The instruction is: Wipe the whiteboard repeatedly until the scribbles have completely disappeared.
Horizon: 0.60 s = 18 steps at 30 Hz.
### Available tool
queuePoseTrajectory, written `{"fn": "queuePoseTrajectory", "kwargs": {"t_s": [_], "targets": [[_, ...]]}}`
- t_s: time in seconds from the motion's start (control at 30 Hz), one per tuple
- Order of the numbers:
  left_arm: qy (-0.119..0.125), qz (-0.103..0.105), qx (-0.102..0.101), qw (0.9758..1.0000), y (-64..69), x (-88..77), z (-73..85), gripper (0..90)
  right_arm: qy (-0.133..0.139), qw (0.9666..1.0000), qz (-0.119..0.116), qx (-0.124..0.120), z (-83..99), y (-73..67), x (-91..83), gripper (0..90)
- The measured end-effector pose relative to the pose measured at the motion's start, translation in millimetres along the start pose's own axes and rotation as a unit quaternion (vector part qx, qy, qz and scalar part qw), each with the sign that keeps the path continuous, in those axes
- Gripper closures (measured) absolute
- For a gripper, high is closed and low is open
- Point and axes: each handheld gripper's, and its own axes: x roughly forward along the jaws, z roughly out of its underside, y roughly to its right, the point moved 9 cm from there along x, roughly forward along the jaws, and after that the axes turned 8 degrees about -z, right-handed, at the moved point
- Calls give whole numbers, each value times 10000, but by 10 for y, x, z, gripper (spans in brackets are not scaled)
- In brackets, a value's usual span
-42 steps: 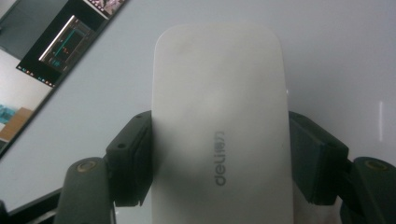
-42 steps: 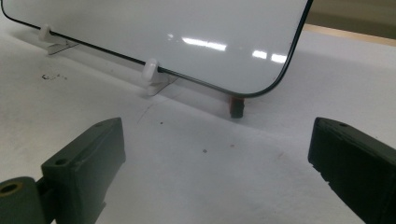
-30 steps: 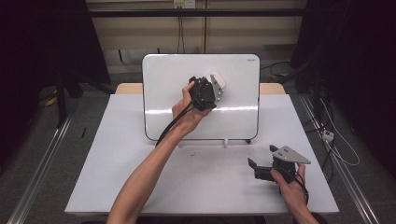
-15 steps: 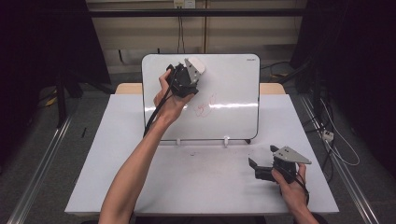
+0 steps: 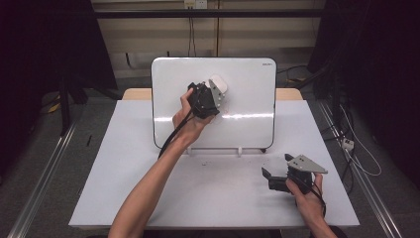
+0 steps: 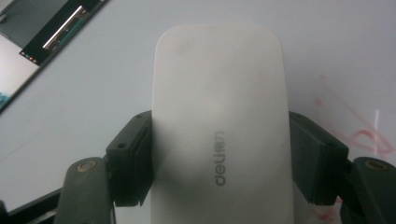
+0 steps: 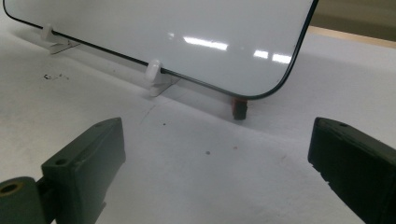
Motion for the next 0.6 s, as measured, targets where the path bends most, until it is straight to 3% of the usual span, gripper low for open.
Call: {"fn": "queuePoseTrajectory", "kwargs": {"t_s": [0.27,0.5,0.6], "targets": [[57,118,401,9991,335,-87,32,310,6,10000,-4,2,7,8,-8,41],[113,250,386,9989,329,-81,39,311,20,10000,-2,21,7,12,-27,41],[123,243,411,9988,263,-66,21,311,30,10000,12,32,11,23,-33,40]]}}
